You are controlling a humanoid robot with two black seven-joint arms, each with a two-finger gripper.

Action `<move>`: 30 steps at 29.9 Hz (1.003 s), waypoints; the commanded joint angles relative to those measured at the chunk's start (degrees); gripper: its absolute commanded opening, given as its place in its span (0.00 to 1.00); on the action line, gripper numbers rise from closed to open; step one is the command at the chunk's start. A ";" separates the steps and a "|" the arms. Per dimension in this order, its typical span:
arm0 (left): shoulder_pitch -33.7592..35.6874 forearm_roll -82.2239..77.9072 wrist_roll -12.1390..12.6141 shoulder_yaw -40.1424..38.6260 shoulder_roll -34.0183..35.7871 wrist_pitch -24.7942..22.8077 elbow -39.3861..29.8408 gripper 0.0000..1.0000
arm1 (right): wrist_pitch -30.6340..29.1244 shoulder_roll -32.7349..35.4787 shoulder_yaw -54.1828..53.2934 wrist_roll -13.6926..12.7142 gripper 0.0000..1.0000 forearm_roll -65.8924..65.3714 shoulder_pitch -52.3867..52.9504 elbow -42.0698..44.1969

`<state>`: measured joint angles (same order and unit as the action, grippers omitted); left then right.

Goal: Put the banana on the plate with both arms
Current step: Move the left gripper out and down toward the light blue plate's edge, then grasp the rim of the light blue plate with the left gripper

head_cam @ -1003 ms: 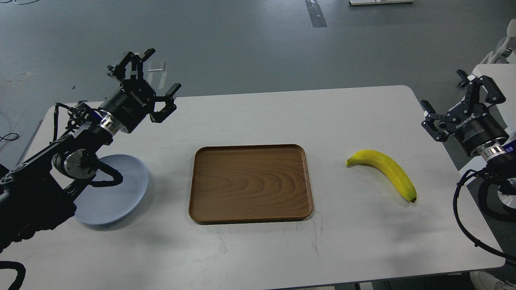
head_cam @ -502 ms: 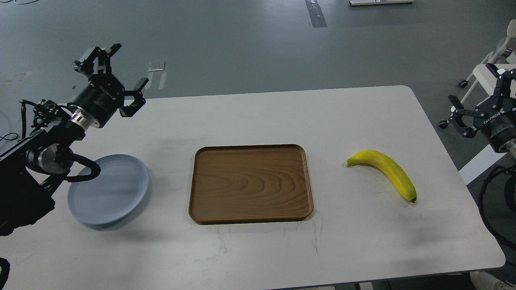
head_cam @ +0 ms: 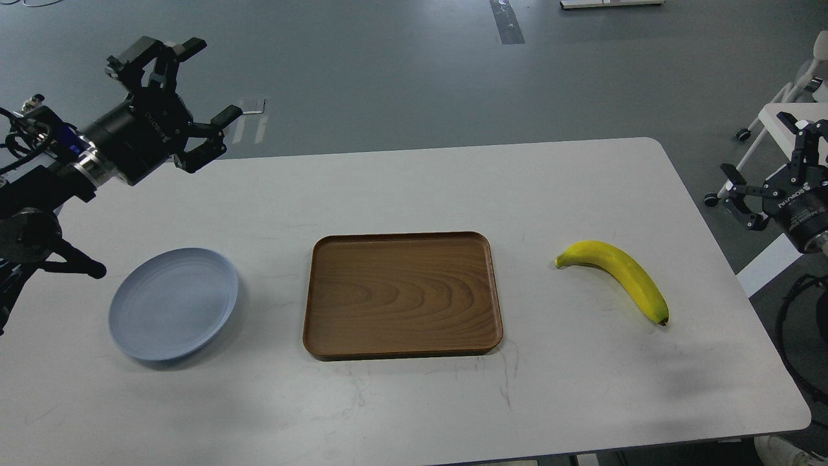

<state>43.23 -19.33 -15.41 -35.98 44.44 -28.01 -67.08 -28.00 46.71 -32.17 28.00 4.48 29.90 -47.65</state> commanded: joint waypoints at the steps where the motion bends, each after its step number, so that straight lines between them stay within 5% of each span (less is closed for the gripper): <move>1: 0.80 -11.91 -0.58 -1.46 3.27 0.01 -4.45 1.00 | 0.00 -0.04 0.00 0.00 1.00 0.01 -0.01 -0.08; 3: 1.42 -21.24 -2.07 -1.73 4.86 0.01 -5.78 1.00 | 0.00 0.04 -0.09 0.00 1.00 0.01 -0.01 -0.16; 8: 2.21 -52.74 -10.94 -1.20 9.51 0.01 -7.44 1.00 | 0.00 0.04 -0.09 0.00 1.00 0.01 -0.01 -0.16; 11: 1.34 -66.23 -12.44 -0.15 11.88 0.01 -7.27 1.00 | 0.00 0.04 0.00 0.00 1.00 0.01 -0.01 -0.16; 15: -0.50 -70.40 -12.45 4.22 14.96 0.84 -6.57 1.00 | 0.00 0.04 -0.09 0.00 1.00 0.01 -0.01 -0.16; 20: -0.95 -72.33 -12.53 13.72 16.29 9.36 -2.80 0.99 | 0.00 -0.04 -0.09 0.00 1.00 0.01 -0.01 -0.16; 24: -1.47 -71.81 -12.59 22.42 14.28 18.15 6.58 0.99 | 0.00 -0.57 -0.09 0.00 1.00 0.01 -0.01 -0.16; 30: -2.96 -71.37 -12.59 25.25 10.14 19.75 17.50 0.97 | 0.00 -0.75 -0.09 0.00 1.00 0.01 -0.01 -0.16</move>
<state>41.37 -90.98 -28.00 -11.80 55.86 -8.78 -54.11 -28.00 46.01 -32.25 28.00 4.49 29.88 -47.82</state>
